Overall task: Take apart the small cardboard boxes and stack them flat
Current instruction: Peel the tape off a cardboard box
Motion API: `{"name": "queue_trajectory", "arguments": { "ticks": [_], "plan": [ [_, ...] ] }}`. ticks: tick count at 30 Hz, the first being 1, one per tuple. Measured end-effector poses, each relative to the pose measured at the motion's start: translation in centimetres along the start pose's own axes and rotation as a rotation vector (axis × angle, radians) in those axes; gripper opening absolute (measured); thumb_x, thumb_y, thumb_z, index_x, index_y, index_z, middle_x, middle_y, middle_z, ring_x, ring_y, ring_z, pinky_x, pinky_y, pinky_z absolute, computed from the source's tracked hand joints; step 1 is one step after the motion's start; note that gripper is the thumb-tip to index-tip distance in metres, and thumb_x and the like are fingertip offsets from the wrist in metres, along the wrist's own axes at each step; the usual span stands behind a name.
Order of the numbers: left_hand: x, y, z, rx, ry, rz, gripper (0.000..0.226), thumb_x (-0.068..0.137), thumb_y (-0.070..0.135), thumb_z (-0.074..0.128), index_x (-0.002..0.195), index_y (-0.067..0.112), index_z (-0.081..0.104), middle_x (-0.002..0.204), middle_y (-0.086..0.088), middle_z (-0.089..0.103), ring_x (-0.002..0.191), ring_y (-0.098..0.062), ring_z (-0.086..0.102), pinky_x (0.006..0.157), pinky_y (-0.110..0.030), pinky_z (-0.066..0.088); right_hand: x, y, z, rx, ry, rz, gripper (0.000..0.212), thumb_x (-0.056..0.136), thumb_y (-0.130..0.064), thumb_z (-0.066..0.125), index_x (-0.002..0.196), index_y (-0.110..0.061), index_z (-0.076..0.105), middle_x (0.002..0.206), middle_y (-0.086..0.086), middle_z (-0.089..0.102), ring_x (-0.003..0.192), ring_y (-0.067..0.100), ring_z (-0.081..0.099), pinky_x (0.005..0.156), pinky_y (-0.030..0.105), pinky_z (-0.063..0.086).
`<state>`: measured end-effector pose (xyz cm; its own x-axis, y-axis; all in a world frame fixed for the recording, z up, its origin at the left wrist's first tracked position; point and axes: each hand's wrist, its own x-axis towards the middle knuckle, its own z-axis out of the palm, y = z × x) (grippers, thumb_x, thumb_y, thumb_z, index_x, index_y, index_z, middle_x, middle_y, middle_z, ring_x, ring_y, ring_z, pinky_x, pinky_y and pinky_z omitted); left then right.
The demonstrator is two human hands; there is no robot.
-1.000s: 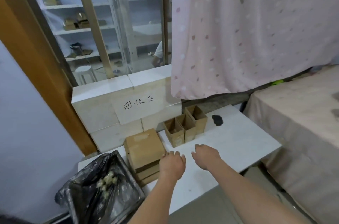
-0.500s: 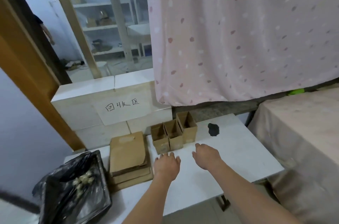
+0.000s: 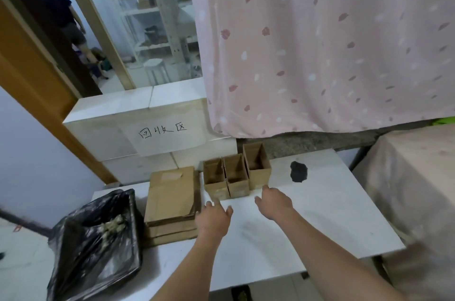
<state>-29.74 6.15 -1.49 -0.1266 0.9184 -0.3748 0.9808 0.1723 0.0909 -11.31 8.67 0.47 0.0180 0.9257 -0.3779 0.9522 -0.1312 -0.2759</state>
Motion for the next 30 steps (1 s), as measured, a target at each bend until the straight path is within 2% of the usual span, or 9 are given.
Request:
{"name": "queue_trajectory", "arguments": {
  "ticks": [3, 6, 8, 13, 18, 20, 24, 30],
  "plan": [
    [2.9, 0.7, 0.0, -0.117, 0.024, -0.073, 0.069, 0.100, 0.057, 0.034, 0.152, 0.012, 0.031, 0.150, -0.012, 0.044, 0.134, -0.030, 0.046, 0.106, -0.046, 0.044, 2.8, -0.2, -0.4, 0.046, 0.041, 0.045, 0.047, 0.101, -0.044, 0.042, 0.132, -0.009, 0.045, 0.124, 0.012, 0.058, 0.112, 0.030, 0.058, 0.079, 0.036, 0.047],
    [5.3, 1.2, 0.0, -0.285, 0.066, -0.142, 0.078, 0.095, 0.058, 0.046, 0.153, 0.010, 0.024, 0.152, -0.015, 0.040, 0.137, -0.032, 0.042, 0.107, -0.050, 0.044, 5.6, -1.0, -0.6, 0.102, 0.094, 0.128, 0.061, 0.098, -0.047, 0.047, 0.142, -0.005, 0.036, 0.135, 0.015, 0.049, 0.121, 0.032, 0.052, 0.091, 0.040, 0.048],
    [7.0, 1.4, 0.1, -0.385, 0.086, -0.190, 0.087, 0.092, 0.056, 0.053, 0.156, 0.011, 0.014, 0.155, -0.017, 0.034, 0.140, -0.034, 0.037, 0.109, -0.051, 0.043, 7.7, -1.5, -0.6, 0.175, 0.158, 0.176, 0.070, 0.094, -0.050, 0.055, 0.144, -0.005, 0.033, 0.137, 0.016, 0.046, 0.123, 0.032, 0.048, 0.094, 0.041, 0.047],
    [11.3, 1.8, 0.3, -0.531, 0.073, -0.308, 0.111, 0.084, 0.055, 0.069, 0.158, 0.015, -0.003, 0.163, -0.020, 0.013, 0.150, -0.039, 0.018, 0.119, -0.053, 0.028, 12.8, -2.4, 0.0, 0.266, 0.195, 0.292, 0.096, 0.080, -0.053, 0.072, 0.148, -0.009, 0.019, 0.143, 0.018, 0.033, 0.128, 0.037, 0.041, 0.103, 0.046, 0.043],
    [13.9, 2.1, 1.0, -0.639, 0.061, -0.377, 0.119, 0.081, 0.051, 0.076, 0.157, 0.011, -0.007, 0.161, -0.023, 0.016, 0.147, -0.040, 0.026, 0.117, -0.053, 0.033, 16.6, -2.2, 1.6, 0.228, 0.176, 0.379, 0.115, 0.073, -0.060, 0.075, 0.152, -0.012, 0.006, 0.150, 0.020, 0.026, 0.135, 0.038, 0.035, 0.111, 0.046, 0.037],
    [14.5, 2.2, 1.1, -0.691, 0.041, -0.393, 0.120, 0.082, 0.049, 0.077, 0.158, 0.009, -0.006, 0.160, -0.021, 0.020, 0.144, -0.037, 0.031, 0.114, -0.050, 0.038, 17.6, -2.2, 2.0, 0.222, 0.145, 0.393, 0.117, 0.073, -0.061, 0.075, 0.152, -0.010, 0.005, 0.149, 0.020, 0.028, 0.135, 0.037, 0.037, 0.110, 0.046, 0.039],
    [15.5, 2.4, 1.2, -0.773, 0.013, -0.425, 0.116, 0.083, 0.045, 0.078, 0.158, 0.007, -0.002, 0.159, -0.020, 0.023, 0.144, -0.035, 0.032, 0.110, -0.045, 0.040, 18.9, -2.4, 2.7, 0.198, 0.116, 0.399, 0.116, 0.077, -0.060, 0.072, 0.153, -0.005, 0.003, 0.147, 0.020, 0.032, 0.130, 0.035, 0.041, 0.102, 0.042, 0.044],
    [16.1, 2.5, 1.2, -0.745, -0.011, -0.433, 0.112, 0.081, 0.041, 0.080, 0.157, 0.006, 0.006, 0.158, -0.021, 0.024, 0.145, -0.036, 0.030, 0.110, -0.042, 0.041, 18.9, -2.2, 2.7, 0.162, 0.111, 0.373, 0.113, 0.078, -0.058, 0.072, 0.153, -0.003, 0.008, 0.144, 0.021, 0.035, 0.127, 0.036, 0.043, 0.102, 0.042, 0.045]
  ]
}}
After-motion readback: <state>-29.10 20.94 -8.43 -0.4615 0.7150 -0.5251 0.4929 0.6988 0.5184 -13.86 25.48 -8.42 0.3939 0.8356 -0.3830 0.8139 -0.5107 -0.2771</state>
